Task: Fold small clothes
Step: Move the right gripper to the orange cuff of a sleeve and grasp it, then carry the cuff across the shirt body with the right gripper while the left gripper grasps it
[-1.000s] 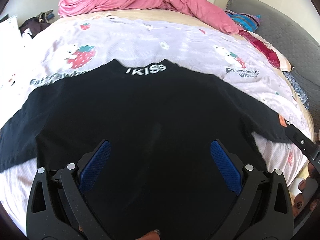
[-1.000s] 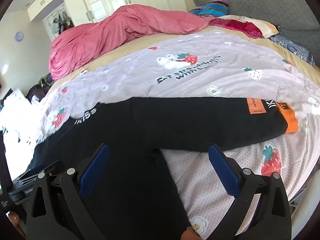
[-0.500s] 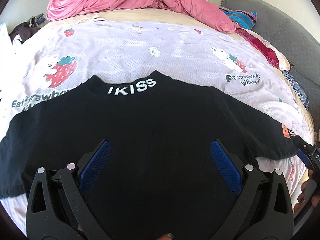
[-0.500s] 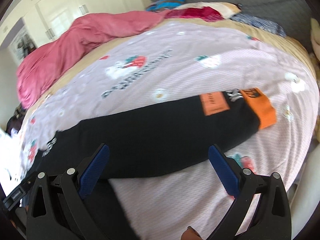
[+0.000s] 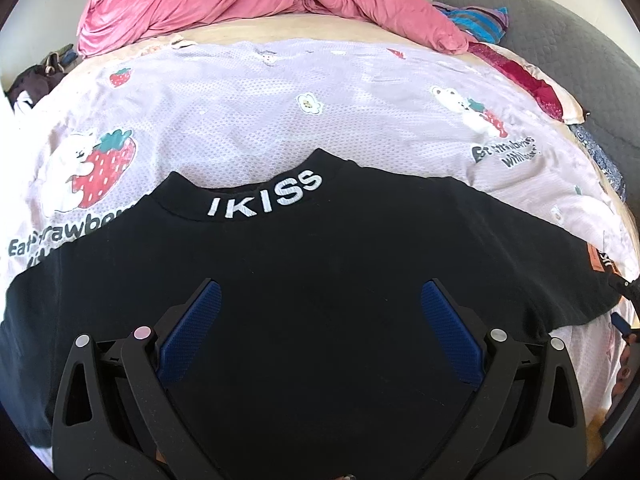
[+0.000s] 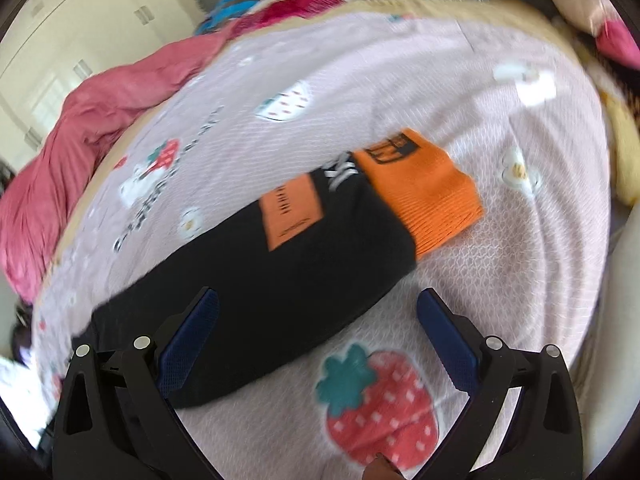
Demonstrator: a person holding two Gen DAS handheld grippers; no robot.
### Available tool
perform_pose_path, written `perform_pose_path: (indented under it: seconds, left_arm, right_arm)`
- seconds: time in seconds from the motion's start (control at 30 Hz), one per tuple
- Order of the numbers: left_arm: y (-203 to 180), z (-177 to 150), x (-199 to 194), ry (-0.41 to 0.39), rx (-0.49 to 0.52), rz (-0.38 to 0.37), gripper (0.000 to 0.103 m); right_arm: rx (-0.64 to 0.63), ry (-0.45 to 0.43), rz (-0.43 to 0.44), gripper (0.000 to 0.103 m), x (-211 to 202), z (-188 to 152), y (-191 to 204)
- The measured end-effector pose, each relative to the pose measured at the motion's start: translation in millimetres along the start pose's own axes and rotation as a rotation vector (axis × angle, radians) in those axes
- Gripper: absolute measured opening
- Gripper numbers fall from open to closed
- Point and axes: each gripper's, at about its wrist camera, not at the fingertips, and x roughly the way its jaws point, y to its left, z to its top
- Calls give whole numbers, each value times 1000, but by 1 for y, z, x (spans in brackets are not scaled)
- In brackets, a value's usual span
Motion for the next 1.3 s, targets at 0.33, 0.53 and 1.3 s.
perform_pose_path:
  seconds: [0.33, 0.53, 1.3]
  left_arm:
    - [21, -2, -8, 4, -59, -27, 94]
    - [42, -4, -20, -10, -113, -27, 94]
    - [99, -9, -54, -55, -305, -171, 94]
  right_arm:
    - [149, -71, 73, 80, 21, 35, -9]
    - [149, -81, 94, 24, 27, 38, -7]
    - [-432, -161, 549, 19, -51, -17, 164]
